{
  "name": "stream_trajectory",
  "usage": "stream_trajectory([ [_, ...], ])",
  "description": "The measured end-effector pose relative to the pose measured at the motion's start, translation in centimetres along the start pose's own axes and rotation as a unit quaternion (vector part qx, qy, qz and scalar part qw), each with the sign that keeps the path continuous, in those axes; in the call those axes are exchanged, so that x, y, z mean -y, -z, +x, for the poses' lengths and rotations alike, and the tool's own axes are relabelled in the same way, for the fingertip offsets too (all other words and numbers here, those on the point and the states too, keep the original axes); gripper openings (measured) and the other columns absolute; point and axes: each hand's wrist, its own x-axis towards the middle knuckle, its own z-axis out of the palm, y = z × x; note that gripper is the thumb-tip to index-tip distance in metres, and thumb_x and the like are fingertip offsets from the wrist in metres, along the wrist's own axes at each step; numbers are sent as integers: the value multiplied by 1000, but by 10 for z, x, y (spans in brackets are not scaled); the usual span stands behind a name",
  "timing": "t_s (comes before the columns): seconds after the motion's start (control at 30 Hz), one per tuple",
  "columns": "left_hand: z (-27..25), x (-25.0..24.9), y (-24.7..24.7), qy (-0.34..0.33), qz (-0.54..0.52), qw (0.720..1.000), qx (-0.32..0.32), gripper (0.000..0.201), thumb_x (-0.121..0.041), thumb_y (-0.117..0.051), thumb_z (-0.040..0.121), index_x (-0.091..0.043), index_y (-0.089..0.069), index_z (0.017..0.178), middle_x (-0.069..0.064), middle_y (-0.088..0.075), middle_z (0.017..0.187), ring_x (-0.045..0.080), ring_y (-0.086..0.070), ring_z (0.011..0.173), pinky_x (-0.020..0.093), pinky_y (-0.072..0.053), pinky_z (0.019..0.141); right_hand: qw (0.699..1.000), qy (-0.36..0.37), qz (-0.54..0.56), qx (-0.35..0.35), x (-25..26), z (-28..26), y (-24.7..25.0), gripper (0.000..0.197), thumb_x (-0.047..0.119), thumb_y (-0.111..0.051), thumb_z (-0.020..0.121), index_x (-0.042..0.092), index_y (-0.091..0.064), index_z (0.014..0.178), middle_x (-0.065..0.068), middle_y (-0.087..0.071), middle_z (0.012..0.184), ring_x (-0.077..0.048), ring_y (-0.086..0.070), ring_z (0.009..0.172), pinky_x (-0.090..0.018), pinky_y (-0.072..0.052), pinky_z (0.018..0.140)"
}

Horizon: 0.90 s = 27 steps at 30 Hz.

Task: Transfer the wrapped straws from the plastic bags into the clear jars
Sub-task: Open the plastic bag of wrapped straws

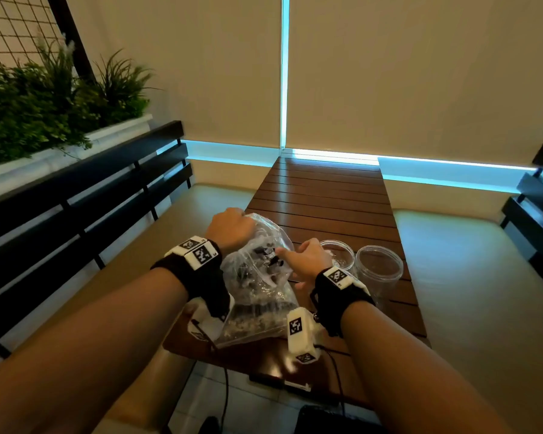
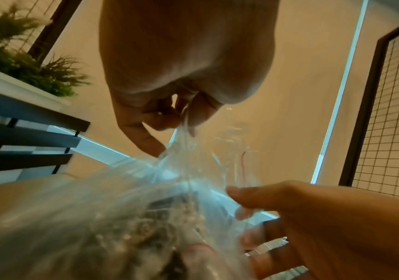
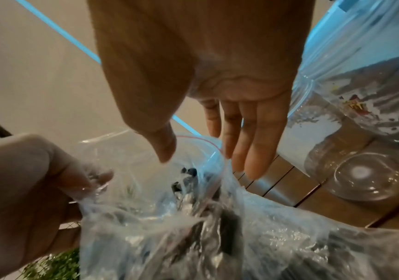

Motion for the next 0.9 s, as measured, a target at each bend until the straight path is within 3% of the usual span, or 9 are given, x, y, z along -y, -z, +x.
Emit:
stream_trajectory([
  [0.07,-1,-3,-8,15,-56,998,-28,12,-16,-47,93,-9,-51,84,5,-53,81,22,-49,79,35,-39,69,997,-44,45,47,-2,0,-4,60,31,-83,71,15,-43,113,-11,-58,108,-21,-62,78,-31,-55,50],
  [0.13,-2,-1,-17,24,-77,996,-25,16,-26,-54,89,-12,-52,97,8,-59,97,18,-52,80,33,-47,69,998,-44,33,36,-6,2,-8,51,12,-80,68,16,-45,105,-13,-60,109,-25,-66,86,-35,-60,62],
  [0.23,-7,6,-29,-2,65,996,58,70,-44,-76,70,-19,-37,122,7,-47,115,26,-58,97,44,-56,84,998,-7,52,-25,-8,2,-11,32,6,-69,76,17,-51,101,-11,-62,107,-22,-67,83,-24,-52,52],
  [0.3,-12,9,-37,-17,130,988,77,79,-33,-81,70,-19,-31,129,9,-43,118,30,-58,100,45,-55,86,997,26,22,-70,-7,4,-9,25,11,-67,78,16,-54,99,-8,-63,104,-20,-62,84,-22,-43,52],
  [0.4,-8,17,-32,-17,131,991,27,57,-19,-76,79,-15,-38,120,7,-47,107,23,-56,85,33,-49,67,991,41,-16,-125,-8,8,0,15,18,-65,83,14,-58,95,-7,-63,101,-18,-53,78,-22,-34,52],
  [0.53,2,29,-7,26,171,984,28,15,-22,-64,83,-13,-53,81,5,-56,90,20,-56,77,30,-49,67,986,37,-34,-158,-13,11,8,13,18,-66,82,14,-57,91,-10,-65,97,-21,-56,74,-27,-40,55],
  [0.6,6,30,-3,36,142,988,47,17,-24,-63,81,-13,-55,70,5,-59,76,19,-56,67,28,-46,59,986,42,-22,-159,-14,12,8,10,19,-64,82,16,-56,87,-11,-66,94,-22,-58,72,-25,-38,50],
  [0.73,2,22,-16,21,119,990,75,39,-53,-66,78,-15,-61,79,-1,-60,72,16,-56,65,26,-49,61,985,73,4,-157,-9,10,6,5,15,-59,80,16,-55,77,-9,-67,88,-20,-56,69,-25,-41,51],
  [0.9,-1,16,-29,-1,155,987,39,8,-21,-63,81,-17,-65,88,0,-66,78,18,-64,72,34,-59,73,958,196,16,-210,-7,0,6,8,13,-61,81,14,-54,77,-3,-61,76,-17,-53,68,-24,-38,55],
])
